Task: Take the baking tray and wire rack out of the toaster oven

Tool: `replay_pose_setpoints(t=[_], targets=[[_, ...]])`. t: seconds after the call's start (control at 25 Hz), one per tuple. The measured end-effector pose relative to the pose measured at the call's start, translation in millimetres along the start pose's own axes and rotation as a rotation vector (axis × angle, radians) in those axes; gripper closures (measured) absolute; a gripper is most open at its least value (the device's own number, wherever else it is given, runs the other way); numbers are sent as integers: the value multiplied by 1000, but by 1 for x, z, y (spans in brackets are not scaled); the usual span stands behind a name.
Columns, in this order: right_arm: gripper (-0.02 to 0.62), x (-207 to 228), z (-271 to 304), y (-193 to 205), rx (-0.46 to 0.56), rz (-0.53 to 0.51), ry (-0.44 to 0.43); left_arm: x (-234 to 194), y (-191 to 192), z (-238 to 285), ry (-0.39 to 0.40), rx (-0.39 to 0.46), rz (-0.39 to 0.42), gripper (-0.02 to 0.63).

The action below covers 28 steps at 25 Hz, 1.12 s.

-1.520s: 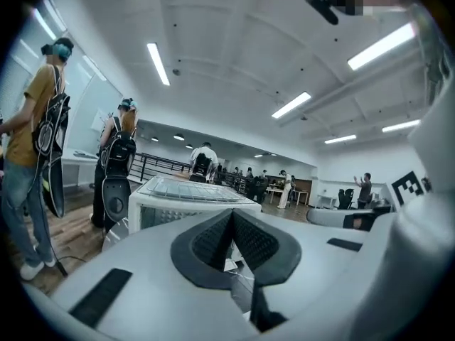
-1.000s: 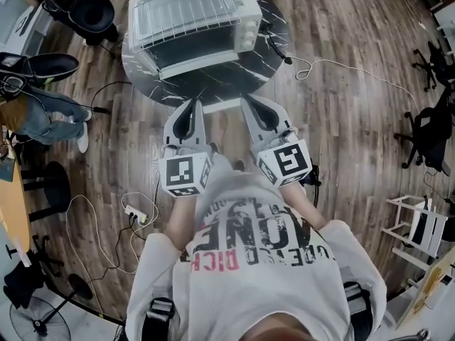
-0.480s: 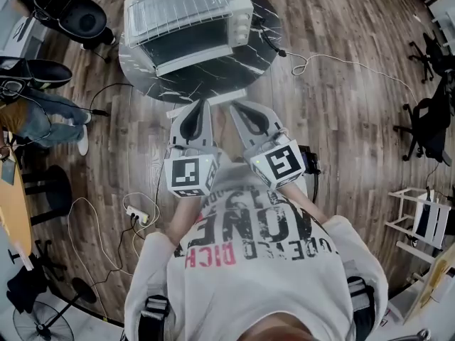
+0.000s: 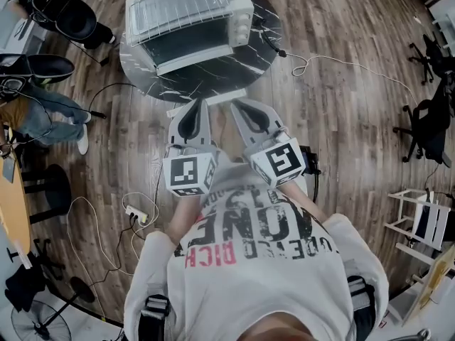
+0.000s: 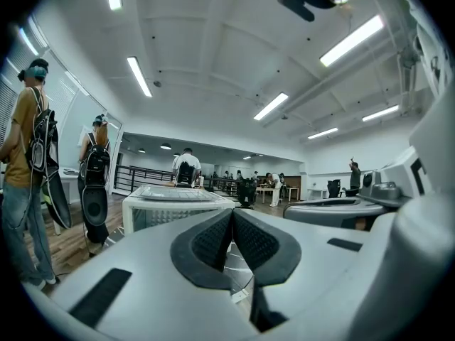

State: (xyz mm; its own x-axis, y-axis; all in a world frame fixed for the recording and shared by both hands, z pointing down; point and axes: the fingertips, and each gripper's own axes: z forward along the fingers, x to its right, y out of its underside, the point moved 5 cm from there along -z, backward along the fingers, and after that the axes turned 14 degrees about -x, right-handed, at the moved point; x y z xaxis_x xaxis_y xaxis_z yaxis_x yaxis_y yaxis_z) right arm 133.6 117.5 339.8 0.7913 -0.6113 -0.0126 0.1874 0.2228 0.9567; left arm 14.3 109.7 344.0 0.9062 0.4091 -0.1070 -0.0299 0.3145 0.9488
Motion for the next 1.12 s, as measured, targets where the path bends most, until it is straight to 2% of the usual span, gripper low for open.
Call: replay_pose_setpoints(t=[0.84,1.12], targets=[[594,10,-5,16,-19,50,-1,11,13,0,-28,-14,0,601],[594,7,-1,20,-24,68,-23,5,21,-2,-43,-33,-30,602]])
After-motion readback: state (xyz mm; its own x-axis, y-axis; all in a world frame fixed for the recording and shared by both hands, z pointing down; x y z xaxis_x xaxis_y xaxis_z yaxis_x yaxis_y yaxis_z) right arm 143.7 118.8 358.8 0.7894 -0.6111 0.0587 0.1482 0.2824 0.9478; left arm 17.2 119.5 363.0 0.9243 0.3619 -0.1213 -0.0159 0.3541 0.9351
